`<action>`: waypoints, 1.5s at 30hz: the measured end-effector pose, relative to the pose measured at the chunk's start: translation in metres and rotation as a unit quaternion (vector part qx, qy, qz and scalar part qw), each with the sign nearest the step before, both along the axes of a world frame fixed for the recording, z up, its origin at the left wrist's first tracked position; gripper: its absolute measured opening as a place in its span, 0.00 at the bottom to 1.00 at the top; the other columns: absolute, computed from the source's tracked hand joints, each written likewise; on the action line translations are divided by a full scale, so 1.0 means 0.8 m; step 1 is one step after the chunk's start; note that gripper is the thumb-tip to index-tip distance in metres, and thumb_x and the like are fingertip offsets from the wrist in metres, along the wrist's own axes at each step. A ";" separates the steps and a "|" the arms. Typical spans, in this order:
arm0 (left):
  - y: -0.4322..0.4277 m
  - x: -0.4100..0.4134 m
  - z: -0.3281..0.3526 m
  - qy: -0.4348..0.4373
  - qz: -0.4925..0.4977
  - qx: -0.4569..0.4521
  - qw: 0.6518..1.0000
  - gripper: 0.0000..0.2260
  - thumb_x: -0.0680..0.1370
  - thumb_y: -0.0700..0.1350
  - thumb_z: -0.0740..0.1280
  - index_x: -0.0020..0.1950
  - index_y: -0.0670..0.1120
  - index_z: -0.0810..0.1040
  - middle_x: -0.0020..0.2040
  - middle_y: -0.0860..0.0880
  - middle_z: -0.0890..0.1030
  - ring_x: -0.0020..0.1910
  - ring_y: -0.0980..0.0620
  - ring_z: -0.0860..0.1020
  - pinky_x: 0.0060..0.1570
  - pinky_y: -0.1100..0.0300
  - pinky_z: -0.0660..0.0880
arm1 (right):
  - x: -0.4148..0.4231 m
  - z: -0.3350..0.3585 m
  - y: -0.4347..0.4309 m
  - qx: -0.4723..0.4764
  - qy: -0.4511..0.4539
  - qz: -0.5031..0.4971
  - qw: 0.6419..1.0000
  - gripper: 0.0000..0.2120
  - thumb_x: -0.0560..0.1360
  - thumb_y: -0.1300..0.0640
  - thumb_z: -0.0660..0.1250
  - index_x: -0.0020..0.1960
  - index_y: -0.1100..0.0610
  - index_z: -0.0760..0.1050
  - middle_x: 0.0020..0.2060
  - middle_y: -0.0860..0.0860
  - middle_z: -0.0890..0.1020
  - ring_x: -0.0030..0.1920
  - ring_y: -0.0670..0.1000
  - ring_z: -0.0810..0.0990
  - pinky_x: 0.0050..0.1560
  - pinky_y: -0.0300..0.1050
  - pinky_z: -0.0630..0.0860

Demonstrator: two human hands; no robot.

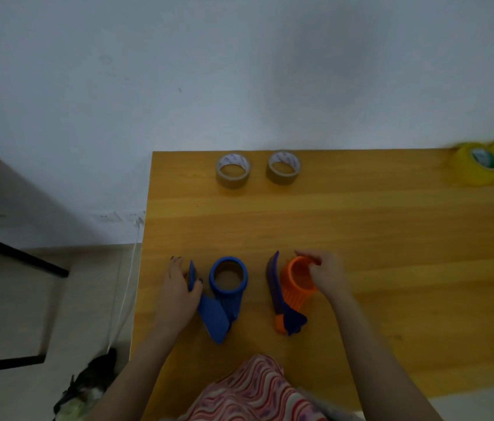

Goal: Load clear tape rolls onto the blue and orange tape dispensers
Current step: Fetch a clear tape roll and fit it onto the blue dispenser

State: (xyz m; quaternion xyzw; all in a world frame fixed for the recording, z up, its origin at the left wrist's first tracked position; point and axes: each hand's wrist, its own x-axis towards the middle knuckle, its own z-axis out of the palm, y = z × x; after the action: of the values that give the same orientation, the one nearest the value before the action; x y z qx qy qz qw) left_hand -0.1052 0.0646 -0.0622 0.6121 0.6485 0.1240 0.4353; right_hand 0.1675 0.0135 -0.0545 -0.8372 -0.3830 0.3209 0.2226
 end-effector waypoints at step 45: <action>-0.165 0.381 0.044 0.050 -0.126 0.176 0.975 0.19 0.78 0.47 0.59 0.65 0.38 0.70 0.58 0.41 0.78 0.60 0.41 0.74 0.58 0.51 0.70 | 0.198 0.043 -0.127 0.019 -0.085 0.188 0.978 0.18 0.79 0.58 0.58 0.68 0.59 0.69 0.65 0.55 0.75 0.66 0.54 0.72 0.66 0.46 0.67</action>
State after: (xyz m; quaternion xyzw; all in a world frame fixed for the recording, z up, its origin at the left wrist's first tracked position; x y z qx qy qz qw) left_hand 0.1999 -0.0676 -0.0271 0.7611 0.5553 0.1498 0.3000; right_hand 0.3255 -0.0882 -0.0201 -0.7700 -0.5569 0.2775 0.1412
